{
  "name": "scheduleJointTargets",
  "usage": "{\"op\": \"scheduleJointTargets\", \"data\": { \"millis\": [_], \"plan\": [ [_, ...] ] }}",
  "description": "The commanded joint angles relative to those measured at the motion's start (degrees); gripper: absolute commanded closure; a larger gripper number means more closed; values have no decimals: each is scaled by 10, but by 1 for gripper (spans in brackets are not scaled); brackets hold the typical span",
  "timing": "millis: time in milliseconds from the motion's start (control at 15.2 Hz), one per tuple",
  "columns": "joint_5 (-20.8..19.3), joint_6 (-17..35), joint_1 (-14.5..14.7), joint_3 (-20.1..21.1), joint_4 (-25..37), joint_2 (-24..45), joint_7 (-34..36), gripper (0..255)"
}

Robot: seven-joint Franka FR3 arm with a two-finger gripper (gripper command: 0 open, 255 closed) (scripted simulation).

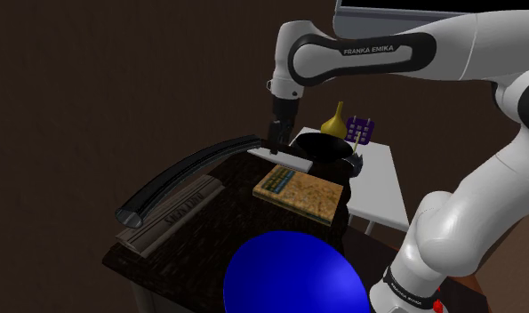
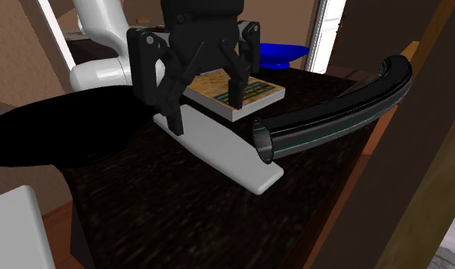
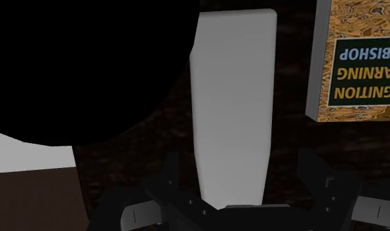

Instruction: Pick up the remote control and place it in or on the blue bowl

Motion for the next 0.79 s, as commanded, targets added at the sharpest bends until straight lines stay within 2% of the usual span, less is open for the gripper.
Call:
{"op": "scheduleJointTargets", "data": {
  "millis": [0, 264, 726],
  "plan": [
    [-1, 14, 0, 1, -9, 4, 0, 0],
    [0, 49, 0, 1, -43, 6, 0, 0],
    [0, 49, 0, 1, -43, 6, 0, 0]
  ]
}}
